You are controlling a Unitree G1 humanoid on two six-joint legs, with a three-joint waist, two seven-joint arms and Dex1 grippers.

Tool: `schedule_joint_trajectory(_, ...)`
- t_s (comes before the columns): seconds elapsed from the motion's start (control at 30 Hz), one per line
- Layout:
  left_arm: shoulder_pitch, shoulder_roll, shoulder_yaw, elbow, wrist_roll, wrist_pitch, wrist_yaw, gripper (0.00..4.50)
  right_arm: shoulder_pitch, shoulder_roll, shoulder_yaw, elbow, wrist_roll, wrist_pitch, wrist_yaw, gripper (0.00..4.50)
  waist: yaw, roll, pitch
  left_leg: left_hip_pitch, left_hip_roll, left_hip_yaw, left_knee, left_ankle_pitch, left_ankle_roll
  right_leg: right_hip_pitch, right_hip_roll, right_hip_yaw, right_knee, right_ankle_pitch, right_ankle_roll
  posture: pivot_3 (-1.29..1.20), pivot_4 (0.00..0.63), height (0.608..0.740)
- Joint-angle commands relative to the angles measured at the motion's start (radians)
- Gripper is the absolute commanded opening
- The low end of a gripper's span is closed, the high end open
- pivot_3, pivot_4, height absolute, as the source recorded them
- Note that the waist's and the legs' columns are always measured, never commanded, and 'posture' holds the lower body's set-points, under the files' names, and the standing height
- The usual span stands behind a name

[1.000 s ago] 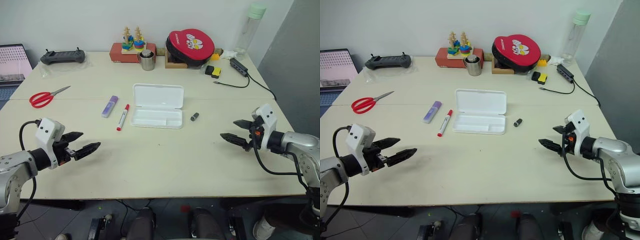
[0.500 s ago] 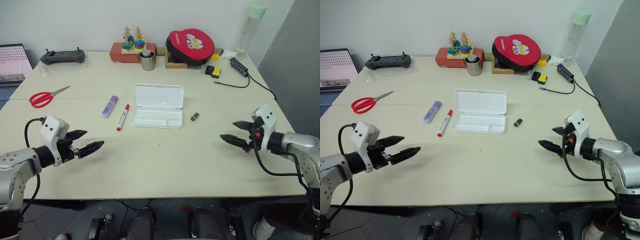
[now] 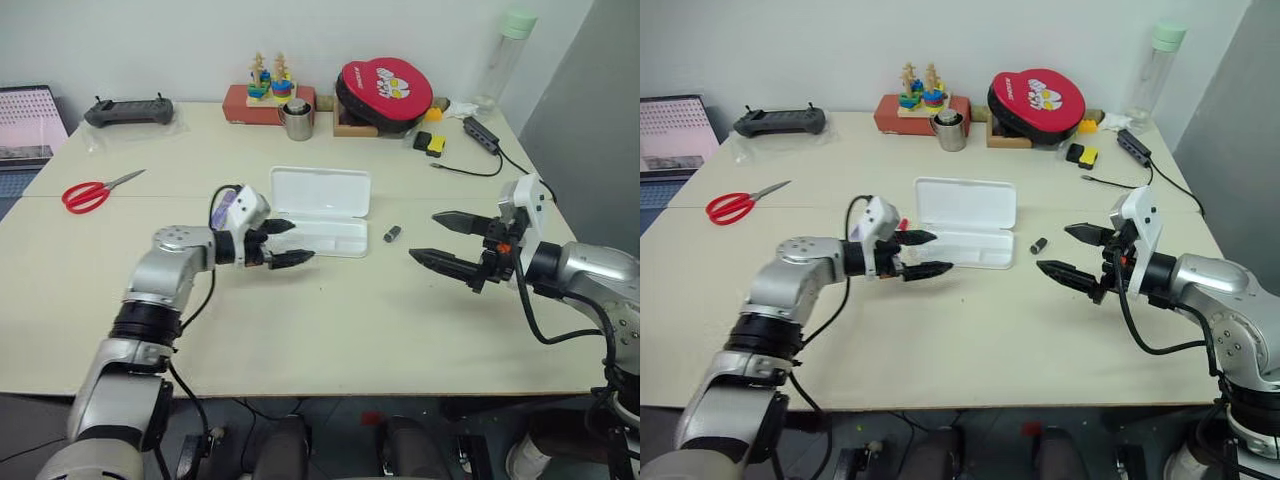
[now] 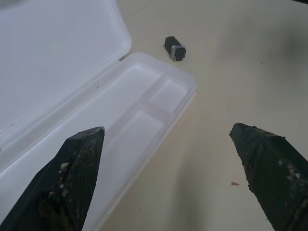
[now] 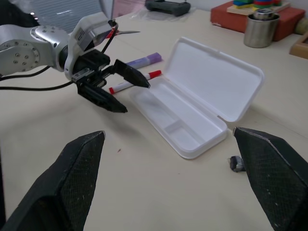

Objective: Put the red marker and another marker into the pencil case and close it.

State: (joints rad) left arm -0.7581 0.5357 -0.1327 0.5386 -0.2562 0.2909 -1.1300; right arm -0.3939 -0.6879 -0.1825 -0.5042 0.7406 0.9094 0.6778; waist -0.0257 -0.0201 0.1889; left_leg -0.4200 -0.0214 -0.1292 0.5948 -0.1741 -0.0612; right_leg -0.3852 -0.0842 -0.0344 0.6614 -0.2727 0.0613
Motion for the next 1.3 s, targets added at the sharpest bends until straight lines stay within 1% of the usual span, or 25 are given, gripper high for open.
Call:
schedule_joint_trajectory(0.03, -0.083, -0.026, -0.033, 0.117, 0.057, -0.082, -0.057, 4.5, 0.009, 0.011, -0.036, -0.093, 0.045, 0.019, -0.067, 4.48, -0.002, 0.0, 0.0, 0.0, 0.0, 0.0, 0.0, 0.0, 0.0, 0.0, 0.0, 0.0, 0.0, 0.0, 0.0, 0.0, 0.15, 0.74)
schedule_joint_trajectory(0.2, -0.151, -0.053, -0.101, 0.305, 0.184, -0.213, -0.05, 4.5, 0.05, 0.01, -0.072, -0.15, 0.076, 0.038, -0.132, 4.48, -0.004, 0.0, 0.0, 0.0, 0.0, 0.0, 0.0, 0.0, 0.0, 0.0, 0.0, 0.0, 0.001, 0.0, 0.0, 0.0, 0.15, 0.74)
schedule_joint_trajectory(0.27, -0.169, -0.068, -0.107, 0.358, 0.207, -0.24, -0.055, 4.5, 0.065, 0.01, -0.092, -0.176, 0.095, 0.044, -0.153, 4.48, -0.003, 0.0, 0.0, 0.0, 0.0, 0.0, 0.0, 0.0, 0.0, 0.0, 0.0, 0.0, 0.001, 0.0, 0.0, 0.0, 0.15, 0.74)
schedule_joint_trajectory(0.33, -0.189, -0.08, -0.11, 0.411, 0.232, -0.271, -0.045, 4.1, 0.08, 0.007, -0.11, -0.198, 0.116, 0.049, -0.175, 4.5, -0.003, 0.0, 0.0, 0.0, 0.0, 0.0, 0.0, 0.001, 0.001, 0.0, 0.0, -0.001, 0.001, 0.0, 0.0, 0.0, 0.15, 0.74)
schedule_joint_trajectory(0.37, -0.198, -0.086, -0.113, 0.437, 0.246, -0.289, -0.039, 4.05, 0.088, 0.004, -0.118, -0.208, 0.124, 0.052, -0.185, 4.5, -0.002, 0.0, 0.0, 0.0, 0.0, -0.001, 0.001, 0.001, 0.001, 0.001, 0.0, -0.001, 0.001, 0.0, 0.0, 0.0, 0.15, 0.74)
schedule_joint_trajectory(0.57, -0.237, -0.114, -0.104, 0.54, 0.288, -0.351, -0.024, 2.81, 0.128, -0.008, -0.152, -0.243, 0.163, 0.054, -0.231, 4.5, -0.002, 0.0, 0.0, 0.0, 0.0, -0.001, 0.001, 0.002, 0.003, 0.001, 0.0, -0.001, 0.002, 0.0, 0.0, 0.0, 0.15, 0.74)
schedule_joint_trajectory(0.6, -0.243, -0.117, -0.1, 0.551, 0.291, -0.358, -0.022, 2.67, 0.132, -0.011, -0.154, -0.245, 0.168, 0.052, -0.237, 4.5, -0.002, 0.0, 0.0, 0.001, 0.0, -0.001, 0.002, 0.002, 0.003, 0.001, 0.0, -0.001, 0.002, 0.0, 0.001, 0.0, 0.15, 0.74)
schedule_joint_trajectory(0.63, -0.249, -0.119, -0.095, 0.561, 0.293, -0.364, -0.019, 2.37, 0.136, -0.013, -0.155, -0.247, 0.173, 0.05, -0.242, 4.5, -0.002, 0.0, 0.0, 0.001, 0.0, -0.001, 0.002, 0.002, 0.003, 0.001, 0.0, -0.001, 0.002, 0.0, 0.001, 0.0, 0.15, 0.74)
schedule_joint_trajectory(0.67, -0.253, -0.12, -0.093, 0.57, 0.297, -0.37, -0.017, 2.22, 0.138, -0.015, -0.155, -0.248, 0.176, 0.048, -0.246, 4.5, -0.002, 0.0, 0.0, 0.001, 0.0, -0.001, 0.002, 0.002, 0.003, 0.001, 0.0, -0.001, 0.002, 0.0, 0.0, 0.0, 0.15, 0.74)
schedule_joint_trajectory(0.7, -0.256, -0.12, -0.09, 0.576, 0.301, -0.379, -0.014, 1.95, 0.141, -0.017, -0.156, -0.249, 0.18, 0.046, -0.25, 4.5, -0.003, 0.0, 0.0, 0.001, 0.0, -0.001, 0.002, 0.002, 0.003, 0.001, 0.0, -0.001, 0.002, 0.0, 0.001, 0.0, 0.15, 0.74)
schedule_joint_trajectory(1.03, -0.247, -0.126, -0.063, 0.581, 0.3, -0.411, -0.026, 0.01, 0.16, -0.034, -0.153, -0.245, 0.199, 0.027, -0.264, 4.5, -0.003, 0.0, 0.0, 0.001, 0.0, -0.001, 0.002, 0.002, 0.004, 0.001, 0.0, -0.001, 0.002, 0.0, 0.001, 0.0, 0.15, 0.74)
schedule_joint_trajectory(1.13, -0.232, -0.125, -0.026, 0.531, 0.248, -0.393, -0.1, 0.01, 0.162, -0.037, -0.151, -0.244, 0.202, 0.023, -0.263, 4.5, -0.004, 0.0, 0.0, 0.001, 0.0, -0.001, 0.002, 0.003, 0.004, 0.001, 0.0, -0.001, 0.002, 0.0, 0.001, 0.0, 0.15, 0.74)
schedule_joint_trajectory(1.2, -0.199, -0.11, -0.011, 0.443, 0.22, -0.392, -0.153, 0.01, 0.166, -0.04, -0.152, -0.245, 0.204, 0.022, -0.261, 4.5, -0.003, 0.0, 0.0, 0.001, 0.0, -0.001, 0.002, 0.003, 0.005, 0.001, 0.0, -0.001, 0.002, 0.0, 0.001, 0.0, 0.15, 0.74)
schedule_joint_trajectory(1.3, -0.146, -0.091, 0.003, 0.312, 0.173, -0.339, -0.23, 0.01, 0.17, -0.045, -0.152, -0.243, 0.208, 0.018, -0.26, 4.5, -0.003, 0.0, 0.0, 0.001, 0.0, 0.0, 0.002, 0.003, 0.005, 0.001, 0.0, -0.001, 0.002, 0.0, 0.001, 0.0, 0.15, 0.74)
